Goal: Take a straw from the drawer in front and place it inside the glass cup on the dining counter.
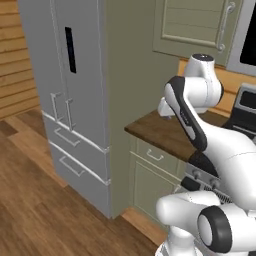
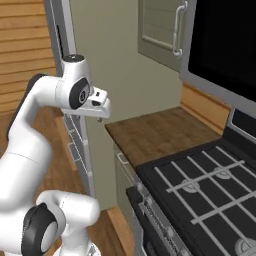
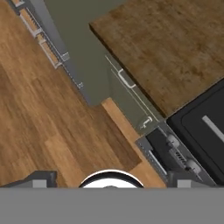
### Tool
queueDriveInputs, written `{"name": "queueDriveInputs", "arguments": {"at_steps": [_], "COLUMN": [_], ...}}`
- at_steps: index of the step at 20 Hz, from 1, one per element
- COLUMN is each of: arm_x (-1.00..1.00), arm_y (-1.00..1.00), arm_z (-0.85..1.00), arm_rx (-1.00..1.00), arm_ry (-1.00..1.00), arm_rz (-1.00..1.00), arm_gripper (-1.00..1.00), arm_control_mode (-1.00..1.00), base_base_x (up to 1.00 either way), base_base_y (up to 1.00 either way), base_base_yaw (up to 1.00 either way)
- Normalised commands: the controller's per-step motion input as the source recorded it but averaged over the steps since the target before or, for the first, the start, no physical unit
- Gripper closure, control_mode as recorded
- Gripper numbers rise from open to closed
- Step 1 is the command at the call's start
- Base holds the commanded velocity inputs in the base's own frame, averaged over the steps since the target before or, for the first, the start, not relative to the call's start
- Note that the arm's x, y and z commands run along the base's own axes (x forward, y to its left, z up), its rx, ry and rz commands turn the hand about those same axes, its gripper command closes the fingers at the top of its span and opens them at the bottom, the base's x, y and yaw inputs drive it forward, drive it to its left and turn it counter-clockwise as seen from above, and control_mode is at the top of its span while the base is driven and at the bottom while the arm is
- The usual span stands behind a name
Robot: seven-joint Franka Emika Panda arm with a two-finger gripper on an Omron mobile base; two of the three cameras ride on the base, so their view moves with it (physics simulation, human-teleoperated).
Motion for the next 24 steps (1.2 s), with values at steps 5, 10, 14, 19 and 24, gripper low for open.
{"name": "queueDriveInputs", "arguments": {"at_steps": [5,10,14,19,24], "arm_x": [0.00,0.00,0.00,-0.01,0.00], "arm_y": [0.00,0.00,-0.24,0.47,0.90], "arm_z": [0.00,0.00,0.00,0.00,-0.16], "arm_rx": [0.00,0.00,0.00,-0.21,-0.39], "arm_ry": [0.00,0.00,-0.02,-0.09,-0.08], "arm_rz": [0.00,0.00,0.21,0.08,0.00], "arm_gripper": [-1.00,-1.00,-1.00,-1.00,-1.00], "arm_control_mode": [1.00,1.00,-1.00,-1.00,-1.00], "base_base_x": [0.00,0.06,0.00,0.00,0.00], "base_base_y": [-0.62,-0.60,0.00,0.00,0.00], "base_base_yaw": [0.27,0.25,0.00,0.00,0.00]}}
